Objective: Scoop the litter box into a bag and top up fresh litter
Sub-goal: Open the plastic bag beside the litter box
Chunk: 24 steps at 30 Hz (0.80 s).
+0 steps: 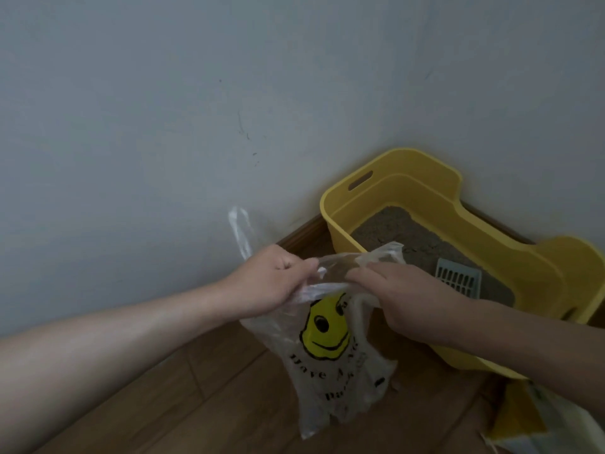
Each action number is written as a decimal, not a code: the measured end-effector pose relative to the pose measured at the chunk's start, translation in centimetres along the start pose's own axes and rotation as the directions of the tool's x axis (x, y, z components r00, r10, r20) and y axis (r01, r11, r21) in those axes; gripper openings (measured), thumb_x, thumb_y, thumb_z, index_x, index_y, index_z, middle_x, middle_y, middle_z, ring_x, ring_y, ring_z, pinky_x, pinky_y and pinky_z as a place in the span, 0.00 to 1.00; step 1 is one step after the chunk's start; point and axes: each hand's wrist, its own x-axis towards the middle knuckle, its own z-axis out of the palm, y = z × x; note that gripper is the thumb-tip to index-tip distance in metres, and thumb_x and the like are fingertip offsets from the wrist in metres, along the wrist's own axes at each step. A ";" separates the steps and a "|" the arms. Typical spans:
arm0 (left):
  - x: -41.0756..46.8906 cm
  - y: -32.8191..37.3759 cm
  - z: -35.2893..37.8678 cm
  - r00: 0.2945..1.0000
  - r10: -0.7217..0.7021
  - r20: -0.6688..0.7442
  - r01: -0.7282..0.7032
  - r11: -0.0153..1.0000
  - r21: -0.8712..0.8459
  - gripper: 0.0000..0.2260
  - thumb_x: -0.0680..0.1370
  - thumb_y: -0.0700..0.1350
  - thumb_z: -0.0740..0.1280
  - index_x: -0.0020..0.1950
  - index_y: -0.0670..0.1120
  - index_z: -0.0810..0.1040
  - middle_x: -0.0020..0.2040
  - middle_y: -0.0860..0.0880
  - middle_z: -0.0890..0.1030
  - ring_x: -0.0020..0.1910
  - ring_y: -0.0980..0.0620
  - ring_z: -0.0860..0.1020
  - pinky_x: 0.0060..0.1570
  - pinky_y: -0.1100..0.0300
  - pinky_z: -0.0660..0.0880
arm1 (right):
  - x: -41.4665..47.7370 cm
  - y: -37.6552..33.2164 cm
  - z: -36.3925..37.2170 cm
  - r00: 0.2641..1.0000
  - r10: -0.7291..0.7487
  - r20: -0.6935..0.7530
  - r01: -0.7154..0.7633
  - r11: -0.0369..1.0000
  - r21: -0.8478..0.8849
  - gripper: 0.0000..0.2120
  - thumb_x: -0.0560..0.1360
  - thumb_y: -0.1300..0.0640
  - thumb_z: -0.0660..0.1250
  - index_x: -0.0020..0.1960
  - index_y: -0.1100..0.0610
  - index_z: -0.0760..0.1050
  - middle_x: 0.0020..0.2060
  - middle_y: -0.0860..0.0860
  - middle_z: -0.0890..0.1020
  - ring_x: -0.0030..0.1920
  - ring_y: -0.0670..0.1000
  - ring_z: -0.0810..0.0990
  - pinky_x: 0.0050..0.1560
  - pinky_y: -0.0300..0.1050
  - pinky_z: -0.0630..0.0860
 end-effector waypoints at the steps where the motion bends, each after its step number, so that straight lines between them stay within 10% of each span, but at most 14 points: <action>1: 0.2 -0.2 0.1 0.998 -0.049 -0.039 0.052 0.996 0.074 0.23 0.80 0.54 0.65 0.34 0.37 0.79 0.49 0.41 0.84 0.53 0.51 0.83 0.53 0.59 0.77 | -0.1 -0.1 0.1 1.000 -0.024 -0.004 0.024 1.000 -0.012 0.21 0.75 0.66 0.60 0.68 0.54 0.70 0.54 0.53 0.77 0.52 0.55 0.74 0.42 0.42 0.63; 4: 0.3 -0.2 0.1 0.996 -0.082 -0.042 0.090 0.969 0.229 0.06 0.73 0.48 0.75 0.49 0.52 0.83 0.62 0.55 0.77 0.62 0.57 0.75 0.55 0.66 0.73 | -0.5 0.0 0.2 0.998 -0.063 -0.027 0.061 0.995 -0.076 0.19 0.71 0.65 0.64 0.61 0.55 0.73 0.46 0.52 0.79 0.45 0.53 0.77 0.37 0.42 0.67; 12: 1.2 0.0 -0.3 0.874 -0.295 0.387 0.240 0.953 0.184 0.36 0.67 0.49 0.77 0.73 0.55 0.70 0.74 0.57 0.68 0.69 0.57 0.69 0.67 0.56 0.72 | -0.7 -0.6 -0.4 0.995 -0.071 -0.076 0.068 0.997 -0.043 0.17 0.70 0.65 0.58 0.56 0.55 0.74 0.43 0.50 0.80 0.41 0.51 0.77 0.35 0.41 0.68; 24: 1.6 0.3 -0.4 0.963 -0.174 0.206 0.128 0.968 0.215 0.42 0.64 0.53 0.79 0.75 0.50 0.67 0.73 0.56 0.70 0.63 0.57 0.76 0.64 0.56 0.74 | -1.5 -0.8 -2.0 0.992 0.112 -0.061 -0.098 0.976 0.196 0.19 0.75 0.64 0.61 0.64 0.51 0.72 0.58 0.45 0.79 0.57 0.45 0.76 0.56 0.48 0.76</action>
